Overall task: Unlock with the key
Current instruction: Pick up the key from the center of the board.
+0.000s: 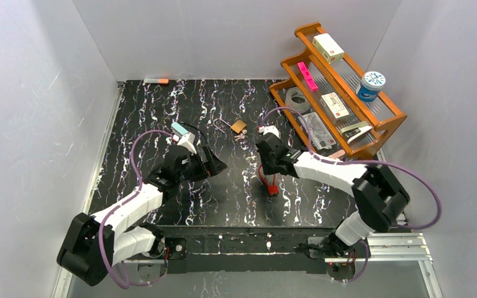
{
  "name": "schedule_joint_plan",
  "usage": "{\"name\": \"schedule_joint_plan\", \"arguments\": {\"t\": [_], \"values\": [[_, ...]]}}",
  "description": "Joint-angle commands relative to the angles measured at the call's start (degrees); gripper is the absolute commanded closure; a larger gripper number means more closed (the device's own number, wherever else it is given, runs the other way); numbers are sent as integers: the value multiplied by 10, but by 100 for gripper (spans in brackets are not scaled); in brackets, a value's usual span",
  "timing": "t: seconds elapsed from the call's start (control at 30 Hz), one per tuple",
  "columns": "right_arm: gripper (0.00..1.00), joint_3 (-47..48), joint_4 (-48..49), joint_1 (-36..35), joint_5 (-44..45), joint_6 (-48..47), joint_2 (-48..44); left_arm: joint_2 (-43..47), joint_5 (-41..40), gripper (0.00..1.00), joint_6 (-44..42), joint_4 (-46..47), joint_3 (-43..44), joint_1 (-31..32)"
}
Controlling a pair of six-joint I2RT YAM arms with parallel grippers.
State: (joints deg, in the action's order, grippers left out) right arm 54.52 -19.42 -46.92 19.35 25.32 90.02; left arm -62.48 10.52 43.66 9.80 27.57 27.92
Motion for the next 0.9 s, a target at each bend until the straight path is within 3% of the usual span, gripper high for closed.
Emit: {"name": "schedule_joint_plan", "arguments": {"t": [0.0, 0.17, 0.37, 0.5, 0.63, 0.73, 0.87], "values": [[98, -12, 80, 9, -12, 25, -77, 19, 58, 10, 20, 70, -26, -1], [98, -45, 149, 23, -121, 117, -155, 21, 154, 21, 65, 199, -64, 2], [98, -128, 327, 24, -244, 247, -228, 27, 201, 31, 124, 297, -60, 45], [97, -154, 411, 24, -274, 313, -240, 23, 178, 32, 149, 324, -50, 90], [97, -160, 474, 24, -303, 335, -236, 13, 124, 42, 200, 351, -62, 107], [97, -154, 478, 24, -313, 333, -230, 6, 89, 55, 246, 392, -77, 106], [97, -159, 478, 24, -318, 333, -237, 6, 66, 57, 281, 429, -86, 106]]}}
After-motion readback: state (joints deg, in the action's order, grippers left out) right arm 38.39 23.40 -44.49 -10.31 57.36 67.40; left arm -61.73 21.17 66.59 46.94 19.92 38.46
